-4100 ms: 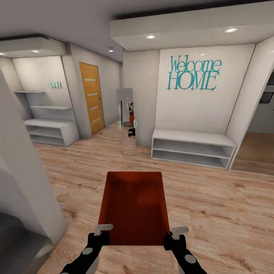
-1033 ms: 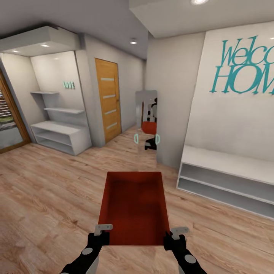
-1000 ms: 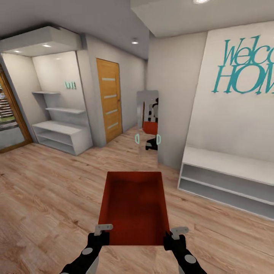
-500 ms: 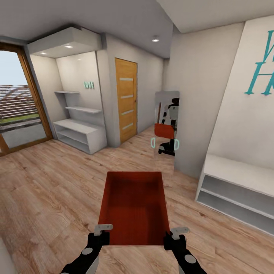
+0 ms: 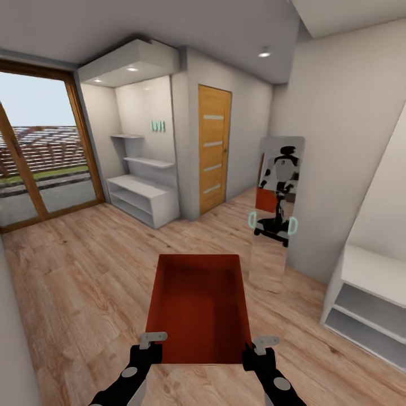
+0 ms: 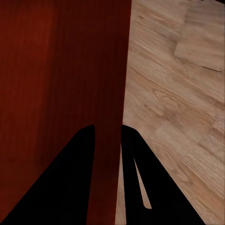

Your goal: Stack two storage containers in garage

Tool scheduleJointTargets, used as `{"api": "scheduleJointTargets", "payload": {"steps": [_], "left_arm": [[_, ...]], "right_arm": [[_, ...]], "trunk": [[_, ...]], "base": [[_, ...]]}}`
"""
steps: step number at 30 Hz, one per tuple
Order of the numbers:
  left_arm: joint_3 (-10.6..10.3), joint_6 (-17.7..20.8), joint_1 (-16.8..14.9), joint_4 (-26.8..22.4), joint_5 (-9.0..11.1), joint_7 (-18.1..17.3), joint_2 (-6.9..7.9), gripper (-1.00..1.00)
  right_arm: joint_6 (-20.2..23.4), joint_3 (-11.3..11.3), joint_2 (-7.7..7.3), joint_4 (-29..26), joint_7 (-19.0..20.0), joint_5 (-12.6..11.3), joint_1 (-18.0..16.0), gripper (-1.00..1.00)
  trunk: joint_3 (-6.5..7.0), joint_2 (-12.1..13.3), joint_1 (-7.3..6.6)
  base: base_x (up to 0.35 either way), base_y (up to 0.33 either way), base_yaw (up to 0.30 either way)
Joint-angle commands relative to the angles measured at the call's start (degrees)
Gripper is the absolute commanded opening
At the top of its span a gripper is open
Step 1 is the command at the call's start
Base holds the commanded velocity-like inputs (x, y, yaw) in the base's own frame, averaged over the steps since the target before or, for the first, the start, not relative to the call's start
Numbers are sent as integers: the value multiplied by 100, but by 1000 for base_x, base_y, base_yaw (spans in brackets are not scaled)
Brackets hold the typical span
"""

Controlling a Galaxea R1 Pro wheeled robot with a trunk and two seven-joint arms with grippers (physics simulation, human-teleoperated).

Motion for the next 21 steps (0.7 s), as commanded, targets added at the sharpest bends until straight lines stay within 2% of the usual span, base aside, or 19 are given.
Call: {"api": "scheduleJointTargets", "payload": {"steps": [1,14,21], "left_arm": [[65,-26,-6,19,3,256,163,-100],[65,-25,-6,22,3,256,163,-100],[65,-23,-6,23,3,256,163,-100]], "right_arm": [[-276,59,-7,-20,82,-34,-8,-100],[-276,59,-6,-20,82,-30,-8,-100],[-276,59,-6,-20,82,-28,-8,-100]], "trunk": [[-13,-13,7],[-13,-13,7],[-13,-13,7]], "base": [[331,0,263],[331,0,260],[331,0,46]]}}
